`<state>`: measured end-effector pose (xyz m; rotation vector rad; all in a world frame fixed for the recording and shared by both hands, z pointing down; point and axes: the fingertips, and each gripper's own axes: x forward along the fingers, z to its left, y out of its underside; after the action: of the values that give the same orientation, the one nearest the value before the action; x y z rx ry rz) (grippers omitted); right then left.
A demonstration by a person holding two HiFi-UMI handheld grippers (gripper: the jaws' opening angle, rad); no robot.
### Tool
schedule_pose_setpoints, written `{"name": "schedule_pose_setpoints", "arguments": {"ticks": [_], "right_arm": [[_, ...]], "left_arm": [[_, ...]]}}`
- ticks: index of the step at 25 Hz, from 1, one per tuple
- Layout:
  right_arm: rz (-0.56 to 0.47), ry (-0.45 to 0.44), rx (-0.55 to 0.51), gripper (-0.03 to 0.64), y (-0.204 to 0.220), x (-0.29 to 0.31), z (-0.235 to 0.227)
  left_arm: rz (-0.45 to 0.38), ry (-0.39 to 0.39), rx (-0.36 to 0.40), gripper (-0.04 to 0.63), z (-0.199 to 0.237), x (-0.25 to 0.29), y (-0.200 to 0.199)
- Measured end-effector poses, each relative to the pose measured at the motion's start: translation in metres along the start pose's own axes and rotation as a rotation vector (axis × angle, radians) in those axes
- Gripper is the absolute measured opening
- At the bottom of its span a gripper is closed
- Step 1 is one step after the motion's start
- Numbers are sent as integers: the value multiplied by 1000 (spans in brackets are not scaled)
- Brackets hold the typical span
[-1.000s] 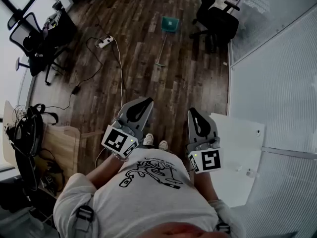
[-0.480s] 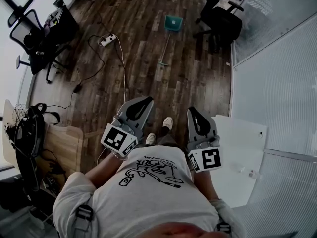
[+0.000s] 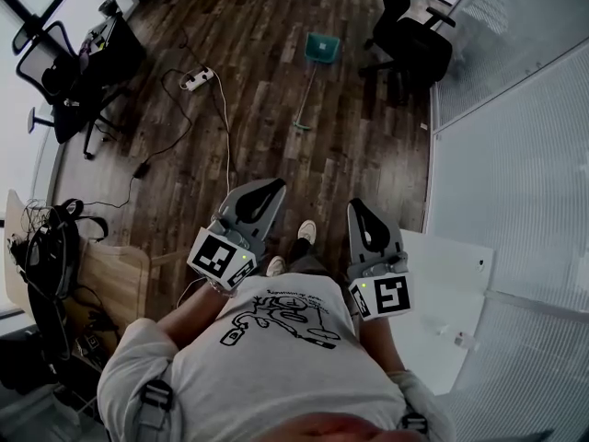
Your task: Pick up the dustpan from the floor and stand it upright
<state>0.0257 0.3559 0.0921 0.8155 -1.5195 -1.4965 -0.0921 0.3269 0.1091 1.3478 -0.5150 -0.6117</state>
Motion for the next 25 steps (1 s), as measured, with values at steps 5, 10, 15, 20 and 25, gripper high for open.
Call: {"name": "schedule_pose_setpoints", "arguments": {"ticks": [5, 10, 15, 20, 25], "right_arm": [[-4, 7, 4, 15, -2, 19, -39], [-10, 15, 10, 15, -3, 32, -81], [-18, 19, 18, 15, -4, 45, -124], [-20, 18, 24, 15, -2, 55, -168], [-27, 1, 30, 15, 2, 67, -210]], "left_arm": [[5, 0, -7, 9, 9, 41, -1], [3, 6, -1, 9, 12, 85, -6], [7, 9, 3, 9, 14, 131, -8], [5, 7, 10, 9, 12, 174, -10], [6, -9, 17, 9, 13, 218, -8]]}}
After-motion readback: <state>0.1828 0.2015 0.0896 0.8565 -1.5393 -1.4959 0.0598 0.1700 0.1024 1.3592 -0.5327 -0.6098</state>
